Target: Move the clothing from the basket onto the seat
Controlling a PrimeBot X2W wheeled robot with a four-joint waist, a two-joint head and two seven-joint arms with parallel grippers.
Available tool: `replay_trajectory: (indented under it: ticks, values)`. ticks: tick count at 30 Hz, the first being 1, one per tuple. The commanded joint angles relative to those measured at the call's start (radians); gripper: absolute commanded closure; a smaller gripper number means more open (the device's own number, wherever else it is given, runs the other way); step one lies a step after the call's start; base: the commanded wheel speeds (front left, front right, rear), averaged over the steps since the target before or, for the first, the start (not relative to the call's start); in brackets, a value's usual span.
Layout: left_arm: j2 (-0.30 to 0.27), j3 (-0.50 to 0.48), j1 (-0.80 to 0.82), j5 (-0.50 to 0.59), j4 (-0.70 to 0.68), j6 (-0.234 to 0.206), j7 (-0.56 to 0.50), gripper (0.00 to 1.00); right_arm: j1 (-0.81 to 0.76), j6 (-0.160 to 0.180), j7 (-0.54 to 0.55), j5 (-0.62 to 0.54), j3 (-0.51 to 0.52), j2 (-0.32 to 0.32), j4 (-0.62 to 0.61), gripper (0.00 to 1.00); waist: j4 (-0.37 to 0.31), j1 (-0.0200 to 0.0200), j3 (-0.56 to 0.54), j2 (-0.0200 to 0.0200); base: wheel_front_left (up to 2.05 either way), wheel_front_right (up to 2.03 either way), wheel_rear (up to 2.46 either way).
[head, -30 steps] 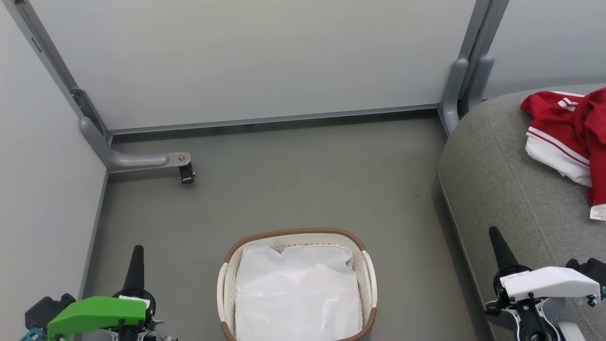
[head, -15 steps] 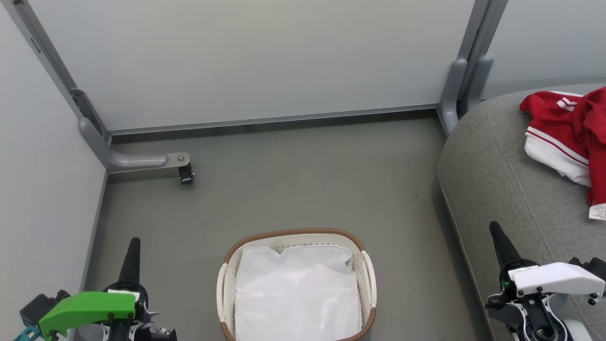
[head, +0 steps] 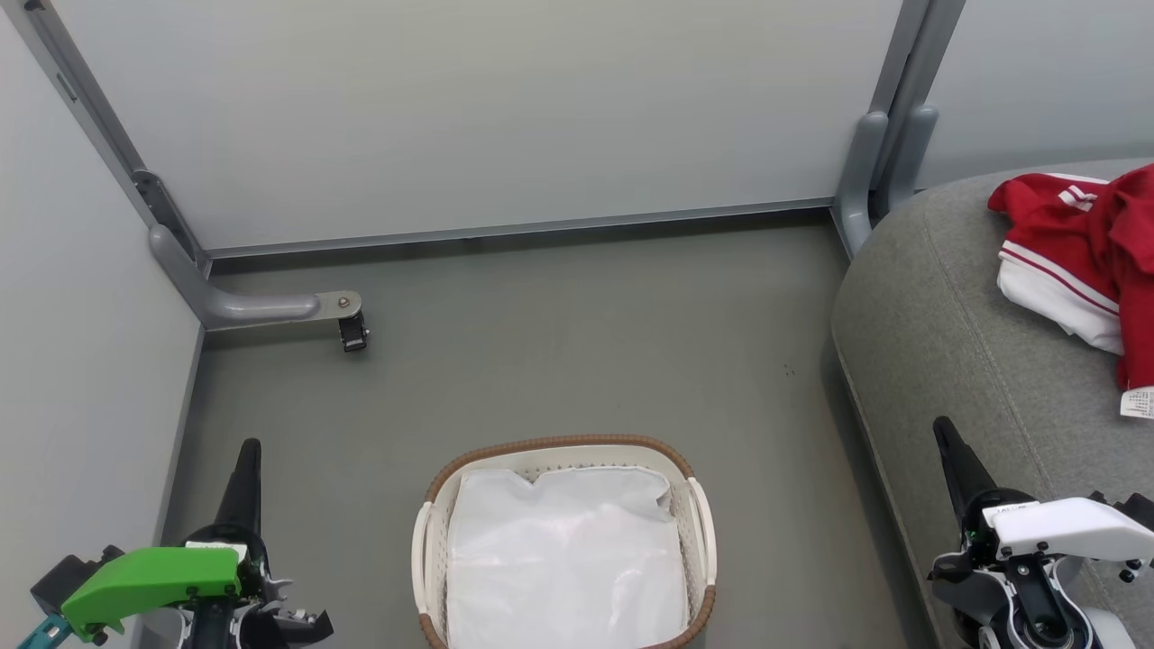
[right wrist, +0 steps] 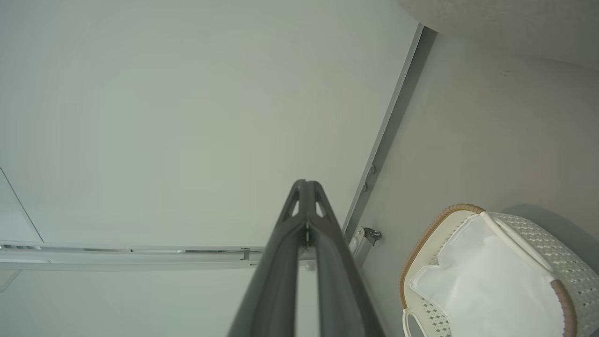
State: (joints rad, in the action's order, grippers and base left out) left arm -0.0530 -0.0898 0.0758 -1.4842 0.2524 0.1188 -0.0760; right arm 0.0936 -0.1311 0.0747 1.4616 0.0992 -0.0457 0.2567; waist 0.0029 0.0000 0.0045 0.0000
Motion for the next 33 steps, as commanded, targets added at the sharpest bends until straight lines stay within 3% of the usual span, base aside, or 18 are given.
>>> replay_trajectory:
  ticks: [1, 20, 33]
  values:
    - [-0.001, -0.005, 0.024, -0.018, -0.008, 0.007, -0.007, 1.00, 0.015, 0.001, 0.008, 0.022, 0.005, -0.006, -0.008, 1.00, 0.000, 0.0000, 0.000, 0.0000, 0.00, 0.00, 0.00]
    - [0.003, -0.029, 0.042, -0.134, -0.009, 0.015, -0.043, 1.00, 0.019, 0.001, 0.043, 0.158, 0.017, -0.007, -0.015, 1.00, -0.003, 0.0000, -0.001, 0.0000, 0.00, 0.00, 0.00]
    - [0.003, -0.027, 0.039, -0.130, -0.008, 0.015, -0.043, 1.00, 0.018, 0.001, 0.043, 0.153, 0.017, -0.007, -0.014, 1.00, -0.003, 0.0000, -0.001, 0.0000, 0.00, 0.00, 0.00]
